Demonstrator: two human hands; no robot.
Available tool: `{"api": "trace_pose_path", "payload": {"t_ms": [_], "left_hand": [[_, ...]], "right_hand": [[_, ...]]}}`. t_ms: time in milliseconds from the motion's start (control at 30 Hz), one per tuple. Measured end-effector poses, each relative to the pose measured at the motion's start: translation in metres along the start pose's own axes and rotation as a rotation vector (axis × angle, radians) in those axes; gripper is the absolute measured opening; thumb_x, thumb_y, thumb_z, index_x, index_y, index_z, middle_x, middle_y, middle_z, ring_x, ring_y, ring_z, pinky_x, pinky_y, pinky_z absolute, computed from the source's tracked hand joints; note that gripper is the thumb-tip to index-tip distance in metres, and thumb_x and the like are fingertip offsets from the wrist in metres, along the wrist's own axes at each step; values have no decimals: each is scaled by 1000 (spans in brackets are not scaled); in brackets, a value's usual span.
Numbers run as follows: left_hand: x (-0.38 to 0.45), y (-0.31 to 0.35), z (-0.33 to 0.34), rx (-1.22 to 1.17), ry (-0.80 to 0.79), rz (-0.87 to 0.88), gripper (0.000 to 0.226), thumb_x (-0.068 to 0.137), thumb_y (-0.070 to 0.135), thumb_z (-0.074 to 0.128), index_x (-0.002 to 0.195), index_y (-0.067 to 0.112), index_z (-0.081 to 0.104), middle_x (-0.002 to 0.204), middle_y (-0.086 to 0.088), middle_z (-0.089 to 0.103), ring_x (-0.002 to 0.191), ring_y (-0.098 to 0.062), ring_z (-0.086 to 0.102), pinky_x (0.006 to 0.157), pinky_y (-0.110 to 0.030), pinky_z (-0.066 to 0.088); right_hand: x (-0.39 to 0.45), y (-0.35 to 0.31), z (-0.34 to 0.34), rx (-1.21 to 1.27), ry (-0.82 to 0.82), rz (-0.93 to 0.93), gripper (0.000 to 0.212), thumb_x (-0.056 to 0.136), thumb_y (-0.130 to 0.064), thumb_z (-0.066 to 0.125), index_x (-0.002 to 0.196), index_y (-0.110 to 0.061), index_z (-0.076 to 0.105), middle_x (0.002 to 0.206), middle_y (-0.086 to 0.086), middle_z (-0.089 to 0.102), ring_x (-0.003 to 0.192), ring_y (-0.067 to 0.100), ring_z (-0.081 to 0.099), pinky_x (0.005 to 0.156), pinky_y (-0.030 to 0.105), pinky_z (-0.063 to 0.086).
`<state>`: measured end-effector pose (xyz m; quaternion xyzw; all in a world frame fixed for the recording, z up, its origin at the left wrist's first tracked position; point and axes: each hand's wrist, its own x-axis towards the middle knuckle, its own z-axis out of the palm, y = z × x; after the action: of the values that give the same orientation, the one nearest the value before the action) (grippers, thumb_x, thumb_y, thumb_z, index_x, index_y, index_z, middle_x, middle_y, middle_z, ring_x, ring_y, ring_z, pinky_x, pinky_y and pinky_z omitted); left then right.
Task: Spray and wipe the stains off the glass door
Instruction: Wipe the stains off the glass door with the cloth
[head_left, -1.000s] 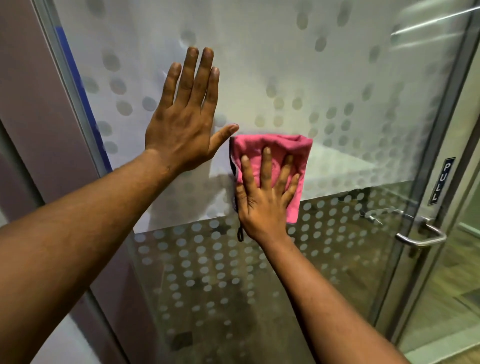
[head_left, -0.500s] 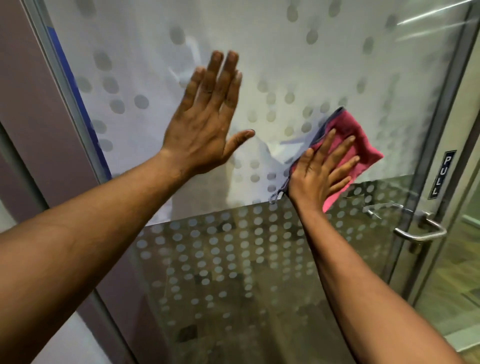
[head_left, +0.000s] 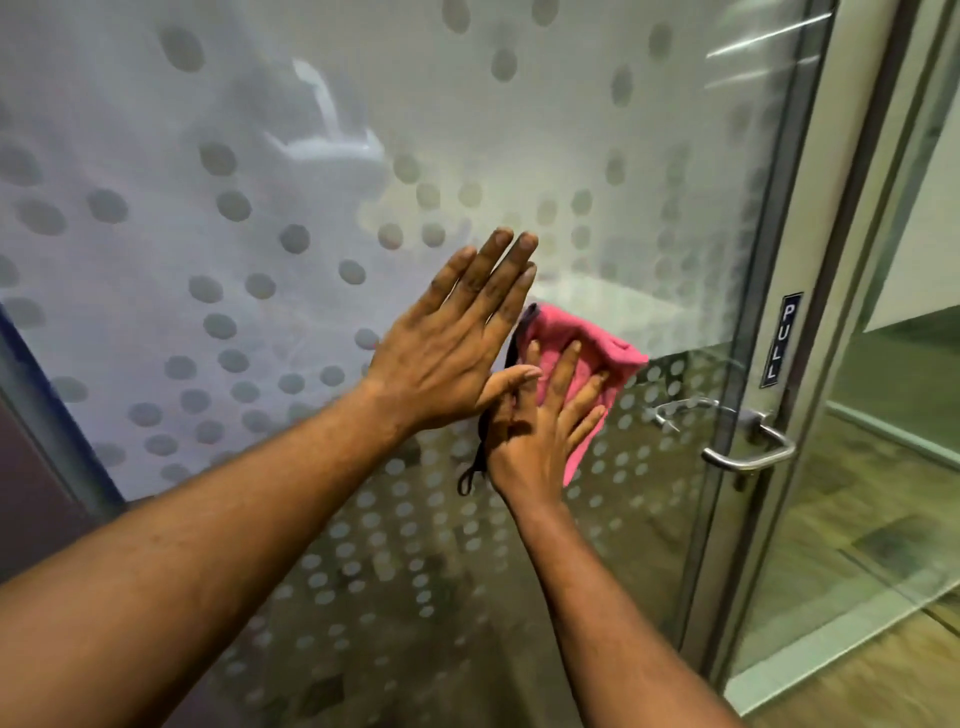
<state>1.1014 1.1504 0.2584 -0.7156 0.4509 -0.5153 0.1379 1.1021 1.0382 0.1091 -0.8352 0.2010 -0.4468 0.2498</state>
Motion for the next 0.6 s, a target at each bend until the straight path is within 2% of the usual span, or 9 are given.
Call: {"api": "trace_pose_path", "payload": {"t_ms": [133,333,600], "left_hand": [[8,7,9,11,-11,27,90,101,67,16,158,-3,10,166,-21,5,155,-36,5,126,-48,8],[29,8,12,18,-31,9,90,101,67,13,159,-2,3,167,-20,-2,155,-34,-2,126,-48,8],[26,0,22,139,-88,29,89,101,66,3,157,-3,-5,165,-22,-11,154,-36,-8,127,-48,3]], "right_hand": [[16,15,-6,73,41,55,68,100,-55,29,150,-49,-17,163,-4,-21,149,42,-16,115,69,-4],[61,28,-28,167,140,203,59,101,-52,17,144,-55,-23,166,-5,-10,151,38,-10,118,64,-1],[120,30,-55,203,222,292,58,96,-61,6,152,-49,-6,166,-11,-8,152,37,-8,117,66,3]]}}
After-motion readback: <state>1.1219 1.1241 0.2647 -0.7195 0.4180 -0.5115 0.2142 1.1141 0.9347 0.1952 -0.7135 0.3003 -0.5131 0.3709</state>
